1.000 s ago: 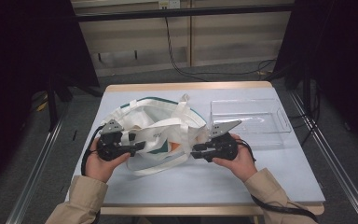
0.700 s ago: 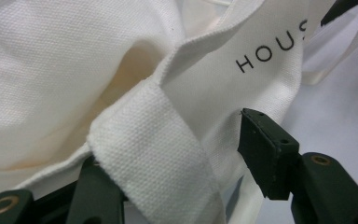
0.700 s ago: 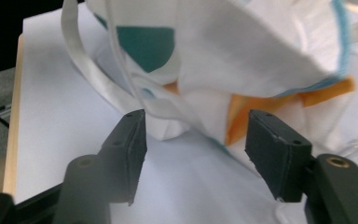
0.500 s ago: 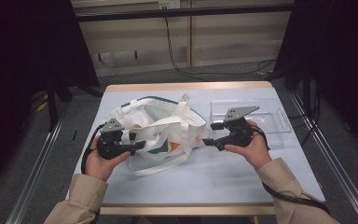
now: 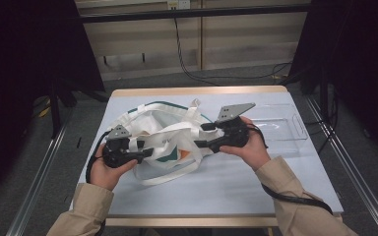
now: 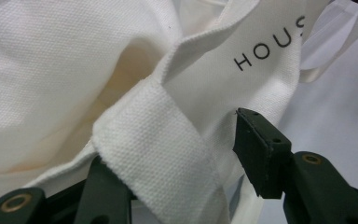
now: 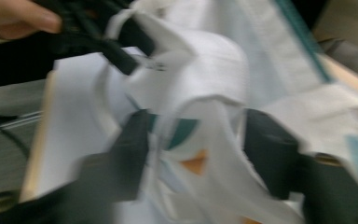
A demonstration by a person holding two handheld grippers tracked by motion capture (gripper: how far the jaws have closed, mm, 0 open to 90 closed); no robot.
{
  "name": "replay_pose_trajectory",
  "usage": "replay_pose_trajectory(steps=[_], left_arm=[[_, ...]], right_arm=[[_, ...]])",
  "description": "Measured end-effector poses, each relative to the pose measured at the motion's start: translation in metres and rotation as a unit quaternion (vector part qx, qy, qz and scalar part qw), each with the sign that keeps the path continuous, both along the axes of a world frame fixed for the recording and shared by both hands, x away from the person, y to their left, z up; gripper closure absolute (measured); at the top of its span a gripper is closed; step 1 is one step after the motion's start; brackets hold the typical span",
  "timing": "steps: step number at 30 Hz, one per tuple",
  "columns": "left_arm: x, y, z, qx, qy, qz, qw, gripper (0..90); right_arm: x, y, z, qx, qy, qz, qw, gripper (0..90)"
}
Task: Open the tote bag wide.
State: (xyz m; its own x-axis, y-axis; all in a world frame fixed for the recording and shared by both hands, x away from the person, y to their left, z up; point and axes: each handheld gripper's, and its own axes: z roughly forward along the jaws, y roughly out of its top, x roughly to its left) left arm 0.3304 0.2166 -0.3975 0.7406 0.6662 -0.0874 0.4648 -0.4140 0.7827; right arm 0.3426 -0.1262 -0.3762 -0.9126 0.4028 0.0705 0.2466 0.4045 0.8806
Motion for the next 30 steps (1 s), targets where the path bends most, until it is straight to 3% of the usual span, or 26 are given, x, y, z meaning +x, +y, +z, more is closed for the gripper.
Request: replay_pose_trajectory(steps=[4, 6, 15, 23, 30], left_arm=[[-0.002, 0.007, -0.003, 0.003, 0.007, 0.011, 0.9999, 48.3], [-0.003, 0.013, -0.004, 0.004, 0.009, 0.015, 0.9998, 46.8], [-0.01, 0.031, -0.003, -0.003, 0.003, 0.034, 0.9994, 37.4], [-0.012, 0.043, 0.0, 0.004, 0.002, 0.047, 0.9989, 35.3], [-0.012, 0.052, 0.003, -0.003, 0.001, 0.062, 0.9981, 32.3]], right_arm=[[-0.001, 0.013, -0.007, -0.003, 0.018, 0.029, 0.9994, 75.0], [-0.002, 0.015, -0.01, -0.001, 0.023, 0.032, 0.9992, 77.8], [-0.003, 0.018, -0.02, -0.018, 0.038, 0.041, 0.9983, 82.1], [-0.005, 0.023, -0.034, -0.023, 0.051, 0.046, 0.9973, 82.9], [-0.004, 0.02, -0.037, -0.022, 0.059, 0.044, 0.997, 83.2]])
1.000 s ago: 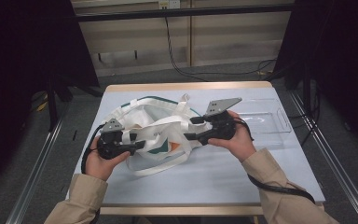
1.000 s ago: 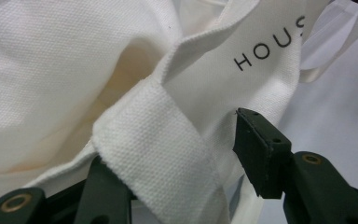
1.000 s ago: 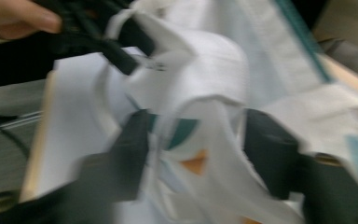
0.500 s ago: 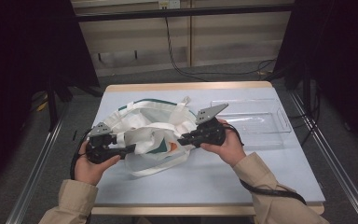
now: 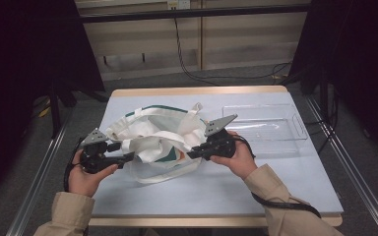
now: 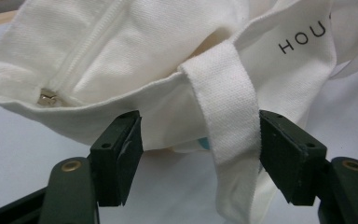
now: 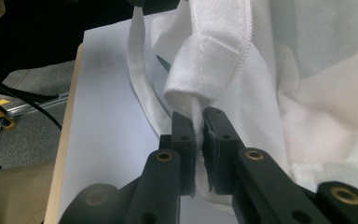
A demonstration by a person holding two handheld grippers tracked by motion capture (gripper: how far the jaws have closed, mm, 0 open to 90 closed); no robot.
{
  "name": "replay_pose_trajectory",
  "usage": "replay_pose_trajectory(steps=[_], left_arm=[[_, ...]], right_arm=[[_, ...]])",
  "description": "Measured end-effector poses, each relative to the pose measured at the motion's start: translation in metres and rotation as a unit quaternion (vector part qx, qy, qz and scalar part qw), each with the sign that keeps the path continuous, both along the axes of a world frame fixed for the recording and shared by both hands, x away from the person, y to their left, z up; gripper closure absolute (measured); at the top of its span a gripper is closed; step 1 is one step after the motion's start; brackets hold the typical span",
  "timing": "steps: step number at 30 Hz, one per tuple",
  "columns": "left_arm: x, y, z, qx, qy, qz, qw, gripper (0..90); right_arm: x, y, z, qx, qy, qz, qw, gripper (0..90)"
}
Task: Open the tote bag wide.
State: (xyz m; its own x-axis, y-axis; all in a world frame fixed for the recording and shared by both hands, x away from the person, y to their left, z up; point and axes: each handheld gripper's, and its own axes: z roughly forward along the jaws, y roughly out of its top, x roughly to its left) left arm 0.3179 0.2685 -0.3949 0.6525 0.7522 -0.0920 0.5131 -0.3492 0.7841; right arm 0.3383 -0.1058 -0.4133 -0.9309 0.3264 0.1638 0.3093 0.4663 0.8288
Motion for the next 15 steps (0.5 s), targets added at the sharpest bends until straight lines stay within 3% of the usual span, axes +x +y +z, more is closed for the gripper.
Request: replay_pose_trajectory(steps=[10, 15], left_arm=[[-0.002, 0.006, 0.01, 0.003, -0.001, 0.004, 1.0, 28.2], [-0.001, 0.003, 0.017, 0.0, -0.014, -0.005, 0.9999, 27.8]], right_arm=[[-0.001, 0.0, 0.002, -0.008, -0.004, -0.004, 0.9999, 83.2], [-0.001, 0.0, 0.003, -0.005, -0.009, -0.007, 0.9999, 81.9]])
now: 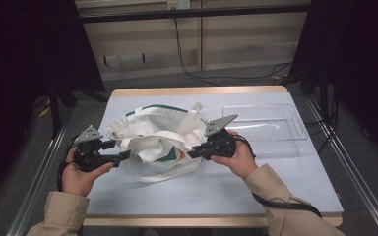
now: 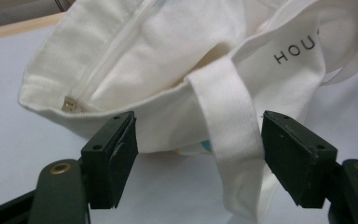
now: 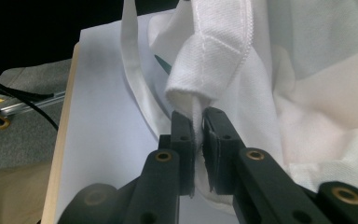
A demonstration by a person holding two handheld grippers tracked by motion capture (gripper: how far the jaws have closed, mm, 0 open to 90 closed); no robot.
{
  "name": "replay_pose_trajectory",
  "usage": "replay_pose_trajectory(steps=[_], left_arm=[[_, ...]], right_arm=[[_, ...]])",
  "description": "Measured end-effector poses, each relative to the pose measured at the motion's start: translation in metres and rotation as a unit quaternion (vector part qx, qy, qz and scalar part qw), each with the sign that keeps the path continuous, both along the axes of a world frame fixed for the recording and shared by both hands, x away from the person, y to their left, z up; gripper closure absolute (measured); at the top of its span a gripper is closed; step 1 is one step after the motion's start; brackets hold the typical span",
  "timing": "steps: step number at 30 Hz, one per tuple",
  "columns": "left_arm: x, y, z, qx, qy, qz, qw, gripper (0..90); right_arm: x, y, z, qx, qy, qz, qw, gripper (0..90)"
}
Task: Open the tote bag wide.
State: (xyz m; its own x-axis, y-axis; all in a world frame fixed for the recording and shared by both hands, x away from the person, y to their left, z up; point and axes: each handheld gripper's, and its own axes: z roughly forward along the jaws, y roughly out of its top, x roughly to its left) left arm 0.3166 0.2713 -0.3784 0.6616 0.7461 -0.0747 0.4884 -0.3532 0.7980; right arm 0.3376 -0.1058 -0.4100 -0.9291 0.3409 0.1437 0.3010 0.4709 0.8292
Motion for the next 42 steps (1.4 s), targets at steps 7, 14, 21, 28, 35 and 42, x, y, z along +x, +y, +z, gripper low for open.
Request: replay_pose_trajectory(steps=[7, 14, 21, 28, 35, 42], left_arm=[[0.004, -0.009, 0.009, 0.004, -0.014, -0.008, 0.9999, 31.7], [0.01, -0.021, 0.017, 0.009, -0.03, -0.031, 0.999, 31.9], [0.015, -0.046, 0.012, 0.025, -0.012, -0.084, 0.9961, 48.8], [0.011, -0.06, -0.003, 0.035, 0.031, -0.128, 0.9907, 75.5], [0.006, -0.059, -0.014, 0.033, 0.048, -0.127, 0.9902, 77.8], [0.004, -0.055, -0.02, 0.027, 0.06, -0.128, 0.9896, 78.4]], right_arm=[[0.0, 0.0, 0.003, -0.003, -0.008, -0.007, 0.9999, 79.4], [0.0, -0.001, 0.003, -0.002, -0.007, -0.002, 1.0, 80.2], [0.0, 0.0, 0.004, -0.007, -0.006, 0.003, 1.0, 80.1], [-0.002, -0.007, 0.008, -0.006, -0.011, -0.024, 0.9996, 62.6], [0.0, -0.003, 0.022, 0.014, -0.021, -0.027, 0.9993, 42.8], [-0.002, 0.018, 0.026, 0.028, -0.035, 0.002, 0.999, 59.2]])
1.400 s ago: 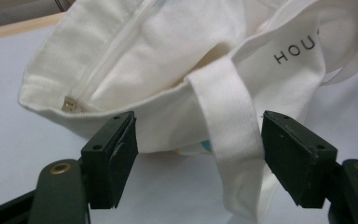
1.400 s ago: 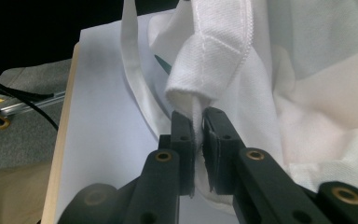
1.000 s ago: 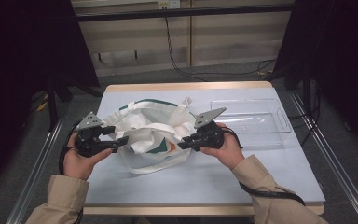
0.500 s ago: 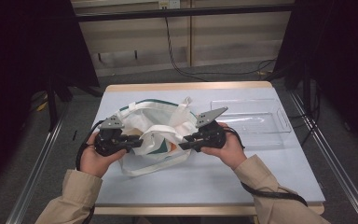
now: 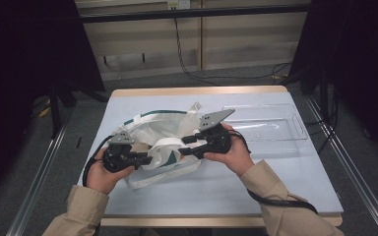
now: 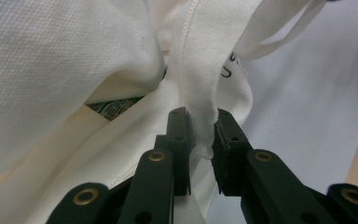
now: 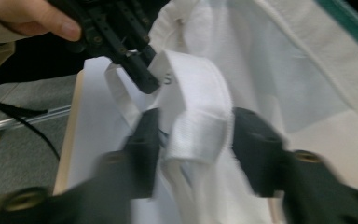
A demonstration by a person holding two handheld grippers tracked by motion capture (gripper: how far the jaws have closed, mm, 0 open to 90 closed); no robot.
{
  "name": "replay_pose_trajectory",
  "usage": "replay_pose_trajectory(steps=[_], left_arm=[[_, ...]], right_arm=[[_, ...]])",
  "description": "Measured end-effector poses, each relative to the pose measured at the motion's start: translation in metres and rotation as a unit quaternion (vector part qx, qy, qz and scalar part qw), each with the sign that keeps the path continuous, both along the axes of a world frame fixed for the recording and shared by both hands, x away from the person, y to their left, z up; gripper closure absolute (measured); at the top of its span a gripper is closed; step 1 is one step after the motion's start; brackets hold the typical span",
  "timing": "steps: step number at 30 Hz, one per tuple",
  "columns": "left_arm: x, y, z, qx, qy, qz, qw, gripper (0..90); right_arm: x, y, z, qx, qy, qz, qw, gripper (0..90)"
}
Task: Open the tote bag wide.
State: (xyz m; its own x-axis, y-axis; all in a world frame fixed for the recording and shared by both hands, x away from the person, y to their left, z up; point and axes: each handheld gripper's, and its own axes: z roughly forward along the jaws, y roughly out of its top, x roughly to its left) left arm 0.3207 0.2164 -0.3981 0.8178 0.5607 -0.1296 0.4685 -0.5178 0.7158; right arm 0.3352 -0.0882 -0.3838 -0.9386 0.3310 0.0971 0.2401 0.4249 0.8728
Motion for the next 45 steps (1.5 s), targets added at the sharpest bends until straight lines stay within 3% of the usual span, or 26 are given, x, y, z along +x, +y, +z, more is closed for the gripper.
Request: replay_pose_trajectory(steps=[1, 3, 6, 7, 11, 13, 16, 18, 22, 24, 29, 32, 39, 45], left_arm=[[0.0, 0.001, 0.0, -0.002, -0.001, 0.005, 1.0, 77.5], [-0.001, 0.001, 0.0, -0.011, -0.002, 0.011, 0.9999, 66.9], [-0.002, -0.001, 0.005, -0.013, -0.027, 0.01, 0.9995, 50.8], [-0.002, -0.003, 0.006, -0.023, -0.035, 0.007, 0.9991, 47.4], [-0.002, -0.012, 0.013, -0.036, -0.05, -0.007, 0.9981, 44.3], [-0.001, -0.018, 0.011, -0.027, -0.047, -0.015, 0.9984, 46.6], [0.001, -0.022, 0.005, -0.021, -0.027, -0.02, 0.9992, 59.8], [0.001, -0.021, 0.001, -0.023, -0.014, -0.025, 0.9993, 69.3], [-0.003, -0.024, -0.007, -0.011, -0.003, -0.045, 0.9989, 75.3], [-0.003, -0.025, -0.01, 0.001, -0.001, -0.044, 0.9991, 76.6], [-0.006, -0.026, -0.015, 0.005, 0.0, -0.044, 0.999, 77.9], [-0.007, -0.025, -0.018, 0.0, 0.003, -0.045, 0.999, 78.1], [-0.008, -0.023, -0.02, -0.003, 0.003, -0.046, 0.9989, 78.2], [-0.009, -0.023, -0.019, 0.002, -0.001, -0.047, 0.9989, 78.1]], right_arm=[[-0.001, 0.003, 0.0, -0.007, -0.006, 0.004, 1.0, 60.6], [-0.002, 0.007, -0.003, -0.019, -0.01, 0.019, 0.9996, 70.7], [-0.004, 0.009, -0.008, -0.021, 0.001, 0.033, 0.9992, 76.6], [-0.004, 0.01, -0.011, -0.026, 0.004, 0.037, 0.999, 78.2], [-0.007, 0.014, -0.022, -0.04, 0.02, 0.05, 0.9977, 79.8], [-0.009, 0.018, -0.027, -0.048, 0.024, 0.057, 0.9969, 79.6], [-0.011, 0.018, -0.031, -0.05, 0.032, 0.054, 0.9968, 77.1], [-0.011, 0.014, -0.029, -0.048, 0.034, 0.045, 0.9973, 69.5], [-0.007, 0.0, -0.017, -0.046, 0.022, 0.023, 0.9984, 56.0], [-0.005, -0.006, -0.01, -0.047, 0.019, 0.015, 0.9986, 53.6], [0.0, -0.018, 0.003, -0.049, 0.01, -0.004, 0.9988, 43.4], [0.005, -0.026, 0.008, -0.045, 0.009, -0.022, 0.9987, 42.6], [0.025, -0.041, 0.007, -0.05, -0.003, -0.095, 0.9942, 40.5], [0.037, -0.045, 0.007, -0.052, -0.003, -0.118, 0.9917, 41.5]])
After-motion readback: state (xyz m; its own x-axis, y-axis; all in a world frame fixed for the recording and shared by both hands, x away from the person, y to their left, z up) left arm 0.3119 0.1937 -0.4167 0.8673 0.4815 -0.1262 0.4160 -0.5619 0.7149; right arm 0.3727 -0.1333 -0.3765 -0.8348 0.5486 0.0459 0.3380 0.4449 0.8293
